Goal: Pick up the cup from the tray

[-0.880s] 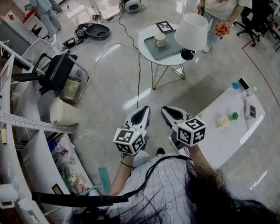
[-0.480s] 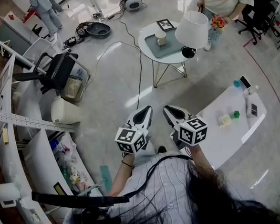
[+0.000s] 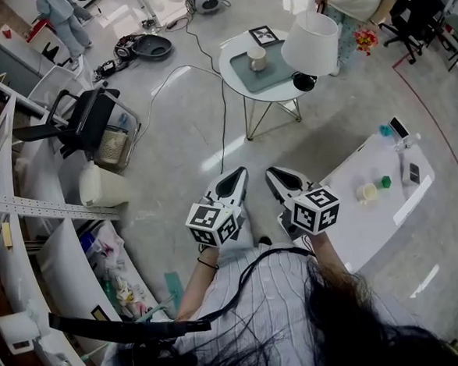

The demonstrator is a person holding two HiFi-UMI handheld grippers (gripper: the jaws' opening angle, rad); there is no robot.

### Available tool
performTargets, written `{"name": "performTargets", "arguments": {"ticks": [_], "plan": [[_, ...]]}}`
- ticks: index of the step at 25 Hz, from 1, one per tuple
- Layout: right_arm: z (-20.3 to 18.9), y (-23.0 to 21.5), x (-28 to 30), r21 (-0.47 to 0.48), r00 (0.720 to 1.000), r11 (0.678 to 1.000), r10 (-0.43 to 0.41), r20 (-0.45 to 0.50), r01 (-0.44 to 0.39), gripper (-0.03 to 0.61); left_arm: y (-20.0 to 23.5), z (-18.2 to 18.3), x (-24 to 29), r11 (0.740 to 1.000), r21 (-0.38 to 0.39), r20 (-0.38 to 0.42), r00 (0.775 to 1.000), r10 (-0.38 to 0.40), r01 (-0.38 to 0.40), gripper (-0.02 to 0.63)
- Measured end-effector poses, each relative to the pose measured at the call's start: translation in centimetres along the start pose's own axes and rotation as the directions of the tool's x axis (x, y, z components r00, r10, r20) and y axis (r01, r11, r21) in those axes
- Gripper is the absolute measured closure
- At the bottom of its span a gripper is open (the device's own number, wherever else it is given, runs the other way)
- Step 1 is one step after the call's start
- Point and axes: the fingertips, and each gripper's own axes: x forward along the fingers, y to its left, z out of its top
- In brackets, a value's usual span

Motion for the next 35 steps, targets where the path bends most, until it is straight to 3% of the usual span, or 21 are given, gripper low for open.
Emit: {"name": "performTargets", "arguments": {"ticks": [7, 25, 35], "plan": [[2.1, -2.1, 3.7, 0.022, 0.999, 0.999, -0.041, 0.007, 0.041, 0.529, 3.5, 1.7, 3.0, 0.999, 0.012, -0.016, 0.999, -0.036, 0.036, 0.598], [9.1, -6.9, 18.0, 0.060, 0.991, 0.989, -0.132, 0.005, 0.132, 0.529, 17.2, 8.0, 11.6, 0.992, 0.001, -0.052, 0.991, -0.125, 0.125, 0.598], [10.9, -9.2, 21.3, 0.088, 0.980, 0.976, -0.201, 0.013, 0.199, 0.529, 20.7, 8.8, 15.5, 0.981, -0.022, -0.078, 0.977, -0.196, 0.195, 0.598]]}}
